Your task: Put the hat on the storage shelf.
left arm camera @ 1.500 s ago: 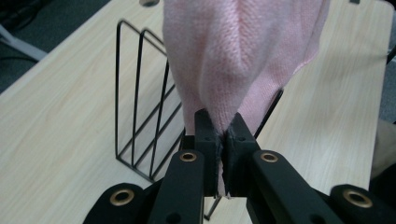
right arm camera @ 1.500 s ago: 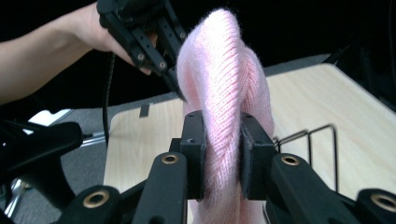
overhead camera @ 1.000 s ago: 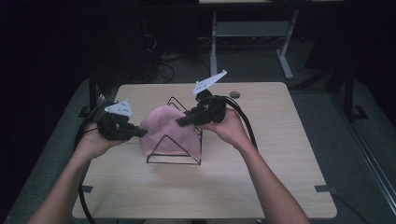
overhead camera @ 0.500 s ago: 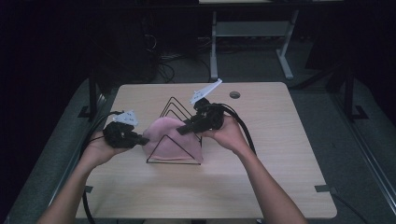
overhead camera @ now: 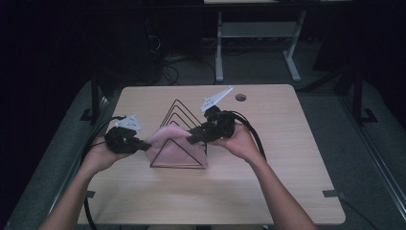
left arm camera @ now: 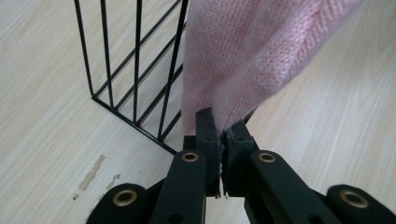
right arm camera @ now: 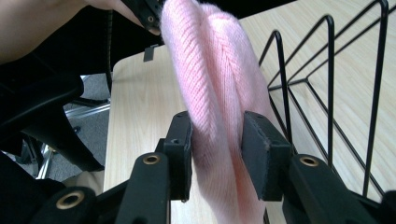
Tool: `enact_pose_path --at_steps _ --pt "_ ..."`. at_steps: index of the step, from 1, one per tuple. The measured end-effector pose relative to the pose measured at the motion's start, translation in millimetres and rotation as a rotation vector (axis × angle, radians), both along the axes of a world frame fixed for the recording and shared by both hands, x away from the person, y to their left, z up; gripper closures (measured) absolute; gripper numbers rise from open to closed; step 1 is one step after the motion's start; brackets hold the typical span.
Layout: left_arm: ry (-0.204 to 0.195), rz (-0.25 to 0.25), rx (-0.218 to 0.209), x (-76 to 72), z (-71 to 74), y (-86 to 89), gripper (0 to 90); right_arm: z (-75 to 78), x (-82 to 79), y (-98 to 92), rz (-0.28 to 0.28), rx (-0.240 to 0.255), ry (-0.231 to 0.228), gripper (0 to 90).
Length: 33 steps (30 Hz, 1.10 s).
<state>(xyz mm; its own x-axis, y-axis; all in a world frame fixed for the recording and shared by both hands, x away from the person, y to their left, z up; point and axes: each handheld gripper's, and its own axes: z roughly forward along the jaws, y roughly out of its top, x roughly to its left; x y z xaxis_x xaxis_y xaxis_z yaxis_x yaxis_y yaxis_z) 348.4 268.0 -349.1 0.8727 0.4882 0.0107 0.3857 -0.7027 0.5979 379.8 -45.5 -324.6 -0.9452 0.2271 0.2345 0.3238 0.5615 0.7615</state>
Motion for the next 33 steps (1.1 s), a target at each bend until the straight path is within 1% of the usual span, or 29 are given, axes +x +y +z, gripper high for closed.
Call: enact_pose_path --at_steps 1,2,3,4,5,8,10,13,16,17,19,20,21,22,23,24,28,29,30,31,32,33 --pt "0.0 -0.001 0.0 -0.1 0.0 -0.1 87.8 -0.4 -1.5 -1.3 -0.003 0.003 0.008 65.9" --pt "0.0 -0.001 0.0 -0.1 0.0 -0.1 87.8 -0.4 -1.5 -1.3 -0.003 0.003 0.008 65.9" --pt "0.003 0.001 -0.003 -0.1 1.1 1.2 87.8 -2.6 -2.3 -3.5 0.003 0.006 -0.001 72.6" --pt "0.003 0.003 -0.005 0.0 1.9 1.9 87.8 -3.0 -3.1 -3.7 0.005 0.003 0.009 76.3" --pt "0.003 0.005 -0.009 -0.1 2.9 2.8 87.8 -3.2 -3.0 -3.4 0.011 0.003 0.006 78.6" --pt "-0.007 0.005 -0.001 -0.2 6.4 4.4 87.8 -0.6 -4.6 0.7 0.025 -0.004 -0.01 82.4" --pt "-0.006 0.012 0.004 -0.7 8.5 5.2 87.8 2.1 -5.0 3.7 0.029 -0.011 -0.017 82.4" --pt "-0.011 0.015 0.001 -0.4 8.9 7.3 87.8 2.7 -4.5 5.8 0.034 -0.009 -0.021 82.6" --pt "-0.005 0.019 0.005 -0.3 6.8 7.6 87.8 1.7 -4.0 5.6 0.033 -0.011 -0.008 82.7" --pt "0.001 0.021 0.009 -0.3 4.1 6.6 87.8 -1.2 -3.4 5.8 0.032 -0.016 -0.004 82.9" --pt "0.0 0.019 0.02 0.1 1.8 5.5 87.8 -4.6 -3.1 6.4 0.034 -0.021 0.004 83.1" --pt "0.006 0.021 0.017 -0.2 0.2 4.4 87.8 -6.7 -2.5 6.6 0.04 -0.024 0.001 83.2" --pt "0.009 0.016 0.024 0.0 -0.9 3.6 87.7 -8.5 -2.7 6.3 0.038 -0.027 0.009 83.3" --pt "0.015 0.009 0.041 0.5 -4.0 1.0 87.7 -10.0 -2.2 6.1 0.04 -0.022 0.01 83.4" --pt "0.015 0.009 0.041 0.5 -4.0 1.0 87.7 -10.0 -2.2 6.1 0.04 -0.022 0.01 83.4" --pt "0.015 0.004 0.052 1.0 -4.4 0.4 87.7 -11.9 -2.3 5.8 0.037 -0.022 0.029 83.4" --pt "0.018 0.003 0.052 1.2 -4.9 -0.4 87.5 -14.0 -1.8 6.9 0.046 -0.024 0.028 83.4" --pt "0.018 0.001 0.052 0.8 -4.6 -0.3 87.4 -14.5 -1.3 6.7 0.047 -0.018 0.02 83.3" --pt "0.018 -0.001 0.048 0.0 -4.2 0.2 87.1 -14.0 -1.9 6.0 0.043 -0.021 0.03 82.6" --pt "0.018 0.0 0.039 -0.7 -3.0 1.2 86.6 -13.2 -2.9 5.1 0.038 -0.02 0.037 79.3" --pt "0.013 0.002 0.029 -1.1 -2.0 2.4 85.1 -13.2 -3.4 3.8 0.03 -0.011 0.027 76.4" --pt "0.011 0.006 0.02 -1.8 -1.0 3.5 82.3 -13.0 -3.9 1.9 0.028 0.0 0.027 73.3"
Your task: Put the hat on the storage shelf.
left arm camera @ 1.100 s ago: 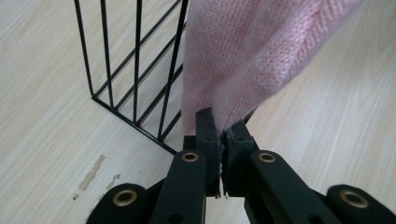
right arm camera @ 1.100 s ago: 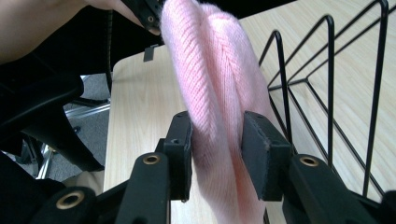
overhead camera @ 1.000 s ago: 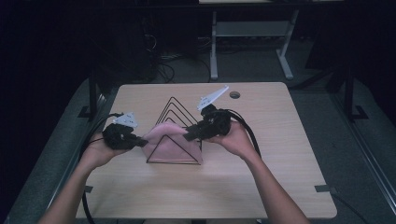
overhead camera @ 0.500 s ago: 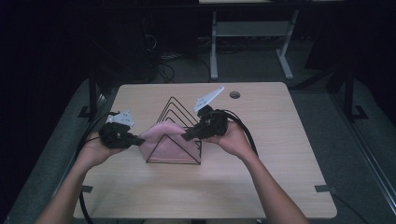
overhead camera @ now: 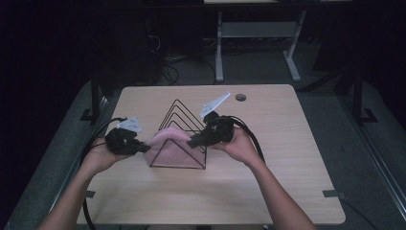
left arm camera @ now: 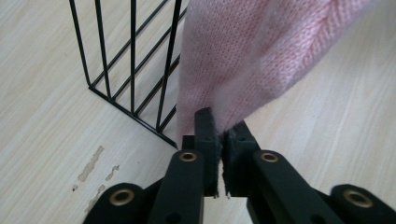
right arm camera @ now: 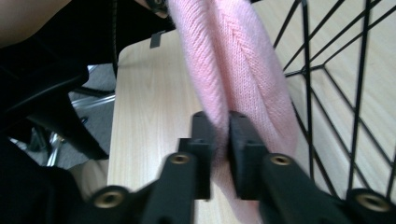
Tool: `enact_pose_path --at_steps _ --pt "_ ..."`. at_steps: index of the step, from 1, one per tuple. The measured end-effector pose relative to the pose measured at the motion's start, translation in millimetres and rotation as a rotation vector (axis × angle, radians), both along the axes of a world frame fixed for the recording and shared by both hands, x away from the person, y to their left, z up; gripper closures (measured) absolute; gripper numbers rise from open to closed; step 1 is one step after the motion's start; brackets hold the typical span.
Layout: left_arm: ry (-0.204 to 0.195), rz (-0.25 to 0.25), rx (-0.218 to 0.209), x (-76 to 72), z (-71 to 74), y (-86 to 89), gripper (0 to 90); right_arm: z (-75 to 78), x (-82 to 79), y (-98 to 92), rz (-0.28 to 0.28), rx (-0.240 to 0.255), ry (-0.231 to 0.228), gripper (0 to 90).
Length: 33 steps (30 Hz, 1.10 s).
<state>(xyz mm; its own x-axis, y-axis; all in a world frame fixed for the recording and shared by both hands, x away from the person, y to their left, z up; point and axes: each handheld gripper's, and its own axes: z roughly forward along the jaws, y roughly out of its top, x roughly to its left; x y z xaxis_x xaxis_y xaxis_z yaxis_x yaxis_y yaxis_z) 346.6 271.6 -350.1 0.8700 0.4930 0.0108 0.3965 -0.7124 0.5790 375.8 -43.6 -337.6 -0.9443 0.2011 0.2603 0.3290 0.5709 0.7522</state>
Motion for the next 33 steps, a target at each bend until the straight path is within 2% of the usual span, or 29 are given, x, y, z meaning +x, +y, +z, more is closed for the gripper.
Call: enact_pose_path --at_steps 2,7,12,14,18,22,25,28,33 --pt "-0.001 0.004 -0.005 -0.9 1.2 2.0 77.9 0.8 -1.2 -5.2 -0.028 0.015 0.002 65.6" --pt "0.005 0.001 -0.01 -2.5 3.7 6.1 69.5 -0.7 -1.1 -20.3 -0.058 0.06 0.015 58.3" --pt "0.012 0.015 -0.035 -5.5 6.2 10.3 63.9 -2.1 -1.6 -32.2 -0.086 0.058 0.041 53.4" --pt "0.009 0.025 -0.039 -5.7 6.8 11.7 62.7 -2.8 -0.8 -38.0 -0.104 0.065 0.032 51.4" --pt "0.014 0.027 -0.046 -6.8 4.5 14.1 57.2 -4.6 1.7 -48.8 -0.142 0.056 0.046 46.5" --pt "0.021 0.036 -0.043 -7.0 1.0 17.0 54.4 -7.9 3.4 -59.9 -0.172 0.048 0.043 44.4" --pt "0.03 0.053 -0.065 -7.4 -2.9 19.4 52.4 -10.3 3.8 -70.9 -0.198 0.047 0.055 44.0" --pt "0.035 0.056 -0.064 -7.7 -4.9 19.7 51.5 -12.0 4.0 -78.6 -0.216 0.051 0.059 43.7" --pt "0.035 0.055 -0.062 -7.5 -5.7 20.8 50.7 -12.9 4.3 -85.2 -0.23 0.044 0.058 43.6"
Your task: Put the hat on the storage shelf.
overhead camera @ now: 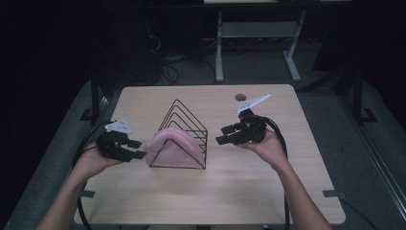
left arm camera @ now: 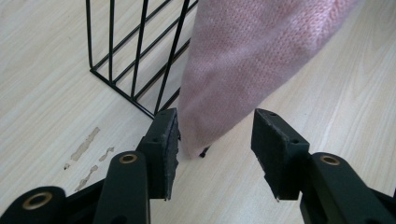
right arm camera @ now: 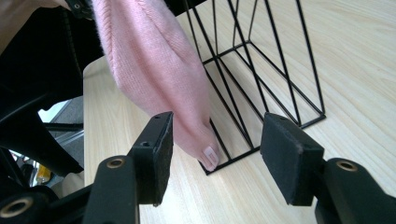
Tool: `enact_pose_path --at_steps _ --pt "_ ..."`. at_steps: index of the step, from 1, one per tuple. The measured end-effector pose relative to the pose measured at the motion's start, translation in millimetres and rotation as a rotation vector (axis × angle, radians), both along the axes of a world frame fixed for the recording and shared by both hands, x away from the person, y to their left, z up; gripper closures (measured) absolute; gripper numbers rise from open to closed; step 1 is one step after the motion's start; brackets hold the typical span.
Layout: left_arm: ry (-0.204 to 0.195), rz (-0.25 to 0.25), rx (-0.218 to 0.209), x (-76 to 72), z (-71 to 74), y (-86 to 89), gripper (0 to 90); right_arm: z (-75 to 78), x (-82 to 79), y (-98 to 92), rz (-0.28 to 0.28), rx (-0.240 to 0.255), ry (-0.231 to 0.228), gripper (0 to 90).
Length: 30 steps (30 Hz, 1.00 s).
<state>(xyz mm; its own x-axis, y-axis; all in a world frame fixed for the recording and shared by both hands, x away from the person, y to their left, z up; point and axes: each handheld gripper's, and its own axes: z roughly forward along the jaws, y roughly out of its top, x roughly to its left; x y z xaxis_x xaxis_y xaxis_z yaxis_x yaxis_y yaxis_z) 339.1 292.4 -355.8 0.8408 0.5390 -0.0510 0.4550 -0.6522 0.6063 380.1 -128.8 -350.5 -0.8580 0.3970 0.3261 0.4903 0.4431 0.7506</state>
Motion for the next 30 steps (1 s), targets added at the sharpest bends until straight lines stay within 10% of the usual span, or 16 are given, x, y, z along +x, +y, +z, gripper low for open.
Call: enact_pose_path --at_steps 30 --pt "0.014 0.051 -0.021 -3.3 -11.5 8.7 38.8 -14.8 -4.0 -61.4 -0.133 -0.025 0.034 41.4"
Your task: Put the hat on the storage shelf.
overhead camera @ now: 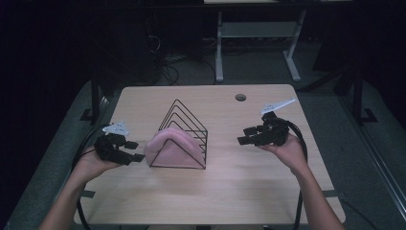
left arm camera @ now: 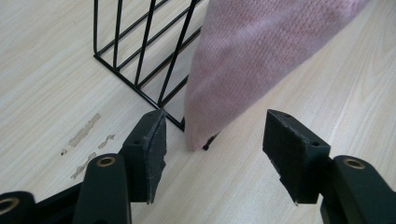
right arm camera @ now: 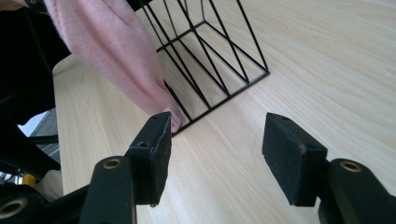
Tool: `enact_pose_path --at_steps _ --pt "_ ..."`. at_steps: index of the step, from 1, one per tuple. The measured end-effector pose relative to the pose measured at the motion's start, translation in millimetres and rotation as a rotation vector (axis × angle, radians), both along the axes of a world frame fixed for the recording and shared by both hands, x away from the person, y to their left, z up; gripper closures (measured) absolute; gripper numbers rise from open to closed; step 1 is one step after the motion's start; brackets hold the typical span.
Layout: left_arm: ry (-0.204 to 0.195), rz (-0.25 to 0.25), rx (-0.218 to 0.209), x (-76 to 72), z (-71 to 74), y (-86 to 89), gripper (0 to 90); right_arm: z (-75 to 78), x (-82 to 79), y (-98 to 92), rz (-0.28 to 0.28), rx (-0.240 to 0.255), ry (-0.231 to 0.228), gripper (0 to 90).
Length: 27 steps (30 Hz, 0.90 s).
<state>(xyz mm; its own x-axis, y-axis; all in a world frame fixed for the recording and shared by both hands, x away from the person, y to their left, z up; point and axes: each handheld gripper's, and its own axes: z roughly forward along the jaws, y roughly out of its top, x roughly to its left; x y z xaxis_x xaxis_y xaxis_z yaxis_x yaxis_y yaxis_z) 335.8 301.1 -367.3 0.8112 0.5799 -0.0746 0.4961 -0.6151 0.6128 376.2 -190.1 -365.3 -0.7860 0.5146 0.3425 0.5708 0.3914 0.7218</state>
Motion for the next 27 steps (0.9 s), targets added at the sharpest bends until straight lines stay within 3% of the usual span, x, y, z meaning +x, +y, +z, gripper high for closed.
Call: enact_pose_path --at_steps 27 --pt "-0.001 0.056 -0.013 -11.3 -13.5 12.3 30.1 -28.3 -24.9 -59.8 -0.137 -0.01 0.049 35.4"
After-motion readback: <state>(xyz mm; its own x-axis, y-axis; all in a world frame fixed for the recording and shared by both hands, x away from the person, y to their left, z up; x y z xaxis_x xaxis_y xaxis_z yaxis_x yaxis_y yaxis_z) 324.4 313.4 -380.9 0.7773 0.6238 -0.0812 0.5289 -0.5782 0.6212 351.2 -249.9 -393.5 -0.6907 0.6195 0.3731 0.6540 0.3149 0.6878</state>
